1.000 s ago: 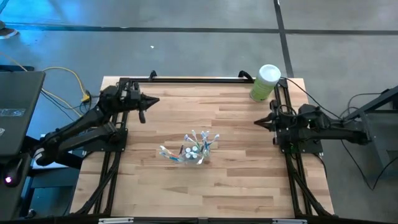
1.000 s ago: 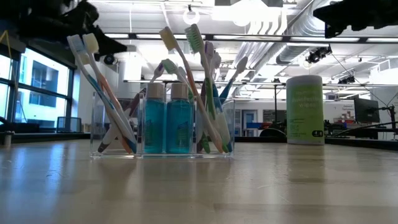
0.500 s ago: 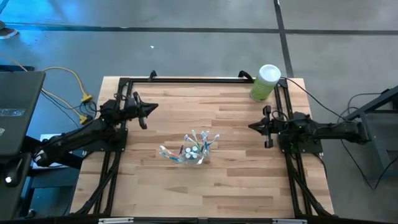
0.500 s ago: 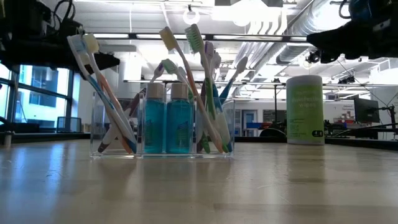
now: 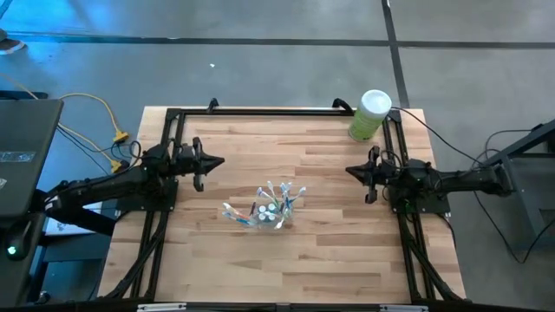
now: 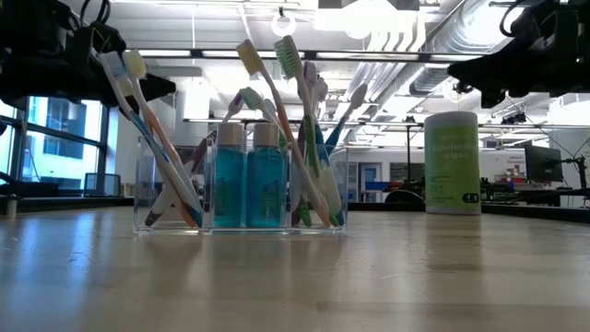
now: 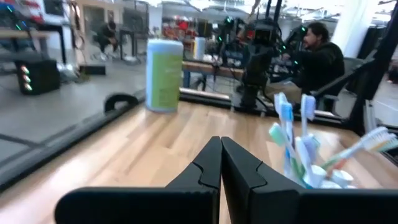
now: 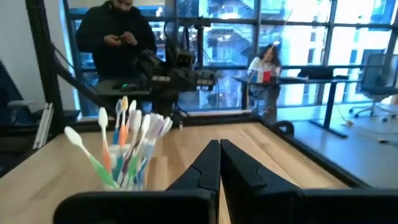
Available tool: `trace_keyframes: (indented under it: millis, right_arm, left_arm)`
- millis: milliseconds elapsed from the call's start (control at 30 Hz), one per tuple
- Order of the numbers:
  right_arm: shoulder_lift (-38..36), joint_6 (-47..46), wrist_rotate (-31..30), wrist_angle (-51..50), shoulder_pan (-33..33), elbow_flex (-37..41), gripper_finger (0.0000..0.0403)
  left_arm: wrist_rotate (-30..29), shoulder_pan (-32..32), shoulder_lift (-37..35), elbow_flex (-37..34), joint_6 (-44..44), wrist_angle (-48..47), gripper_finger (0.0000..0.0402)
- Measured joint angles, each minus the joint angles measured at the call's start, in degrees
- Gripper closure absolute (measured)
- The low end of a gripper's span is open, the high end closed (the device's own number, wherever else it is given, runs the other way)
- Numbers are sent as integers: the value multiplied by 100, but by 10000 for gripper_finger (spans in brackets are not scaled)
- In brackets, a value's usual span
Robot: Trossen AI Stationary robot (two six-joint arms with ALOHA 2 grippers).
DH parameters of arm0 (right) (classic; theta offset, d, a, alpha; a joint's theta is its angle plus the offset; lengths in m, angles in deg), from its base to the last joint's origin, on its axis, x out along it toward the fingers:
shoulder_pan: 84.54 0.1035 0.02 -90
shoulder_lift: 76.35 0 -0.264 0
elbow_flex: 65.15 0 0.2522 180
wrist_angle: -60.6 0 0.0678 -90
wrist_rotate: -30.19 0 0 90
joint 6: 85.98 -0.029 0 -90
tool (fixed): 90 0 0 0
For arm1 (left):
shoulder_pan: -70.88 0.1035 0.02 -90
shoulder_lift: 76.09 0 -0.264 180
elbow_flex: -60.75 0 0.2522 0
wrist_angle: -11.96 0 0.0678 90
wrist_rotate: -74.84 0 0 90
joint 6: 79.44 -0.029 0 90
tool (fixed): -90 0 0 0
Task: Pick & Place toothbrushing station
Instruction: Return to Home Position
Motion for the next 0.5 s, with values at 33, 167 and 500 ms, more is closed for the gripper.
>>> trace_keyframes:
  millis: [33,167,500]
  right_arm:
    - [0,36,-115,61,86,2,400]
    - [0,309,-729,384,436,2,400]
    - [-838,911,-1155,47,834,6,400]
  left_arm:
    - [1,-53,-4,0,44,-70,400]
    - [40,-266,-78,-4,359,-254,400]
    - [569,-665,-922,421,376,-1741,400]
